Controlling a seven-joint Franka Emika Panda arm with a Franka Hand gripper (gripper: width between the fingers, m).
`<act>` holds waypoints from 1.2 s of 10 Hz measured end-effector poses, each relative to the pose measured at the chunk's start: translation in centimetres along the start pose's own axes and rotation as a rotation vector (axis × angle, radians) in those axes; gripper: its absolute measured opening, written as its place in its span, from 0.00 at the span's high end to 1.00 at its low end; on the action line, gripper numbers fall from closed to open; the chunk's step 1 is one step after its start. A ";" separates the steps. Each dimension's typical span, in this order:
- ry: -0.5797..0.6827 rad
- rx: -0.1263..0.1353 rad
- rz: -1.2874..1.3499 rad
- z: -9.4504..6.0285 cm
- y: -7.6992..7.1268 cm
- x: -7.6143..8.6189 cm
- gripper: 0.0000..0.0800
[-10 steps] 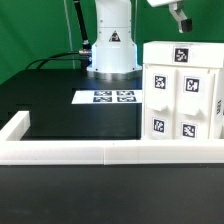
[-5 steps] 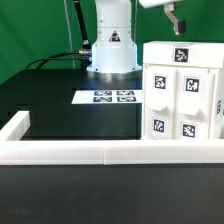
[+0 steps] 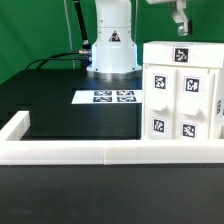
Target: Assemble cabinet
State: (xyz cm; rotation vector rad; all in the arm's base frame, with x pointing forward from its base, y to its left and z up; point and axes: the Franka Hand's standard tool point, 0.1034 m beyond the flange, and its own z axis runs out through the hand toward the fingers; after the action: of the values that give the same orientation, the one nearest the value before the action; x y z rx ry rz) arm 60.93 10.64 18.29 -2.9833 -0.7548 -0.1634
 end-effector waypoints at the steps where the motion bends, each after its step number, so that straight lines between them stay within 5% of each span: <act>1: -0.031 -0.016 -0.128 0.4 -0.2 -0.2 0.00; 7: -0.052 -0.002 -0.513 0.9 0.8 -1.0 0.00; 12: -0.071 0.009 -0.483 2.2 1.7 -2.2 0.00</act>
Offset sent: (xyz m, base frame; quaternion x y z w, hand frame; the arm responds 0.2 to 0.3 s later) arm 0.0000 0.0000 0.0000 0.0000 0.0000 -0.2571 0.9664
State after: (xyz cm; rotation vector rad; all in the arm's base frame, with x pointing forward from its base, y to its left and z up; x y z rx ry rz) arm 60.00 8.29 15.78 -2.7497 -1.4665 -0.0740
